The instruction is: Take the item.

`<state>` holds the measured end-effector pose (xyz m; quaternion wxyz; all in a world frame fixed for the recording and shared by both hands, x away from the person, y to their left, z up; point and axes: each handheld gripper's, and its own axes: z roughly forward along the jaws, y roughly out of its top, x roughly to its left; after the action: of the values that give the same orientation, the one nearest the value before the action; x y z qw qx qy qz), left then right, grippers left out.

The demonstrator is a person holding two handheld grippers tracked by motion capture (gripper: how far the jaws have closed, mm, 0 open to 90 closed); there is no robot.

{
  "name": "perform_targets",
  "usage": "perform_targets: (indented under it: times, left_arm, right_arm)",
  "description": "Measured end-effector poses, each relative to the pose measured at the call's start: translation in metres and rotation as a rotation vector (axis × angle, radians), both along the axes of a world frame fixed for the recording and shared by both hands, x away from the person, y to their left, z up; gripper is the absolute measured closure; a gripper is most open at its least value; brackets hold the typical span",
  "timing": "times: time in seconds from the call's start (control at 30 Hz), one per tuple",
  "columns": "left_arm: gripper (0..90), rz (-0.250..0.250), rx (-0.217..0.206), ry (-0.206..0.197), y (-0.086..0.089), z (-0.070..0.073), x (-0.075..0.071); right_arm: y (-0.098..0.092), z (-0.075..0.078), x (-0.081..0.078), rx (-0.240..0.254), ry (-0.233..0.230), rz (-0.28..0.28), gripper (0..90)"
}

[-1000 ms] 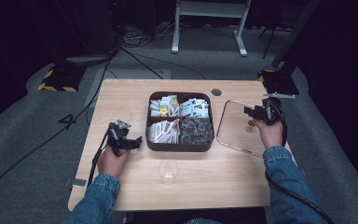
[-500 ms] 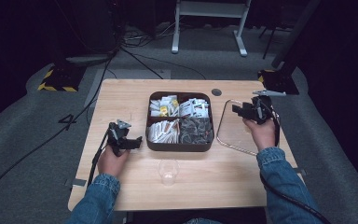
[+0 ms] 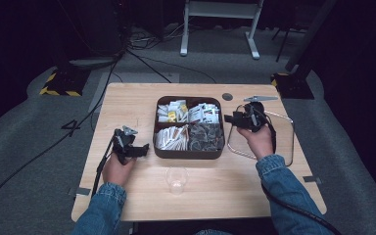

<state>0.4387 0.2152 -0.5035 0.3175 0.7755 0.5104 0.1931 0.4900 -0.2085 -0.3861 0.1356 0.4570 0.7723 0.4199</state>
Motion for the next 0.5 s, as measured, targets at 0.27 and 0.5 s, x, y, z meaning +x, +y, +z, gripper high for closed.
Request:
perform_targets:
  times: [0.27,0.5]
  left_arm:
    - [14.9,-0.001,-0.001,0.000,0.000,0.000,0.000]
    - [15.0,0.000,0.004,-0.004,0.001,0.000,0.001]
  right_arm:
    - [0.033,-0.007,-0.003,-0.055,0.006,0.088,50.1]
    - [0.054,-0.019,-0.002,-0.060,0.050,0.135,48.7]
